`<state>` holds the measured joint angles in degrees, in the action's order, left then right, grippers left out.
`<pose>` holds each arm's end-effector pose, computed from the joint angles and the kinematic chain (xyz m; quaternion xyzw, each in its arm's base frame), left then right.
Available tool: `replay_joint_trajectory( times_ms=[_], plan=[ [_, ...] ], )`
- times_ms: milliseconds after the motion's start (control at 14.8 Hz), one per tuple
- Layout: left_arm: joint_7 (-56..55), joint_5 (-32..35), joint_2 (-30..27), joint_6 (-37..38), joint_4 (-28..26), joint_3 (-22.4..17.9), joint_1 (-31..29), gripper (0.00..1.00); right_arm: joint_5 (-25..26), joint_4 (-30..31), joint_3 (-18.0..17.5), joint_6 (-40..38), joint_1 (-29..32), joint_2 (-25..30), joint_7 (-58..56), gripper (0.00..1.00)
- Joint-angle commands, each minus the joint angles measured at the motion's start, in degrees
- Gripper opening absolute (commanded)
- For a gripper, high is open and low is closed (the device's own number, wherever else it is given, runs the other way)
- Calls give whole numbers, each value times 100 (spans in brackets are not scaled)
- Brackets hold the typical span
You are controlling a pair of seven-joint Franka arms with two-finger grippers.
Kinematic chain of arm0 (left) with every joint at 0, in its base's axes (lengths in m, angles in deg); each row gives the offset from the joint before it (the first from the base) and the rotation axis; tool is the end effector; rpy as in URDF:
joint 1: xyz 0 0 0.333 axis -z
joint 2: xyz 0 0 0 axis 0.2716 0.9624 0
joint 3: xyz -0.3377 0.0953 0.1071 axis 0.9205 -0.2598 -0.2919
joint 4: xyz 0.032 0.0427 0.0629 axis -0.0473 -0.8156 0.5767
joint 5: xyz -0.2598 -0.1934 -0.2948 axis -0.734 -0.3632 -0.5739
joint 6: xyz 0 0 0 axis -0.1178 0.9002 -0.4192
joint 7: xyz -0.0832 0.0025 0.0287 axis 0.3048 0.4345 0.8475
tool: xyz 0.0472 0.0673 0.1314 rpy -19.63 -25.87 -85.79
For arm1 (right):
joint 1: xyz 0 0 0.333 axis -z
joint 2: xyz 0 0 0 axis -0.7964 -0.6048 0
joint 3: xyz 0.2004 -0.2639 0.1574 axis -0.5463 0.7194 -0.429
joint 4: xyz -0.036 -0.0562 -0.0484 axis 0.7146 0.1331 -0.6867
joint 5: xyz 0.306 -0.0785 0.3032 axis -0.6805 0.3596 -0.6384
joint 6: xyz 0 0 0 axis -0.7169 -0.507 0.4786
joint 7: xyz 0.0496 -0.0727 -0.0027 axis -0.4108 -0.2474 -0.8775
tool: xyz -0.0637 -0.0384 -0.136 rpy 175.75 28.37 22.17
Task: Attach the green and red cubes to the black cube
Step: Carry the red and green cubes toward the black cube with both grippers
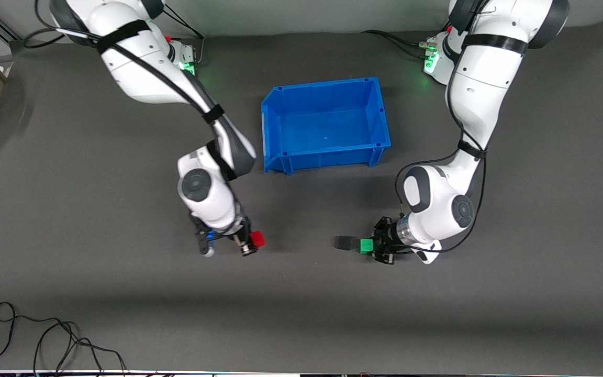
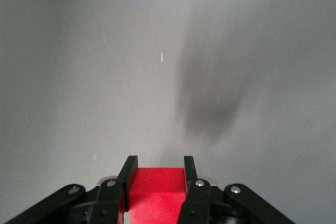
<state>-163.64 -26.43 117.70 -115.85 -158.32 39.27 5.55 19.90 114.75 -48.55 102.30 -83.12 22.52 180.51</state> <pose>0.7131 -0.3168 0.1370 0.7088 0.6647 -0.1327 0.1954 0.6970 0.3969 0.1934 -0.7840 0.6113 -0.0222 0.1055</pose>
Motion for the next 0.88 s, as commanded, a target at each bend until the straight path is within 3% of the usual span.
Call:
replay_joint_trajectory(
  times_ms=[0,203,676,811],
  plan=[
    [-259,77,77,9,188,-96,154,2,-46,-608,73,-135,-358,-398,861,0],
    [-409,77,86,9,223,-96,233,2,-55,-695,82,-118,-465,-494,1432,0],
    [-655,86,103,9,224,-96,400,2,-55,-1582,65,-153,-631,-1197,2681,0],
    [-690,86,94,18,224,-96,435,2,-20,-1741,73,-476,-641,-1329,2980,0]
  ],
)
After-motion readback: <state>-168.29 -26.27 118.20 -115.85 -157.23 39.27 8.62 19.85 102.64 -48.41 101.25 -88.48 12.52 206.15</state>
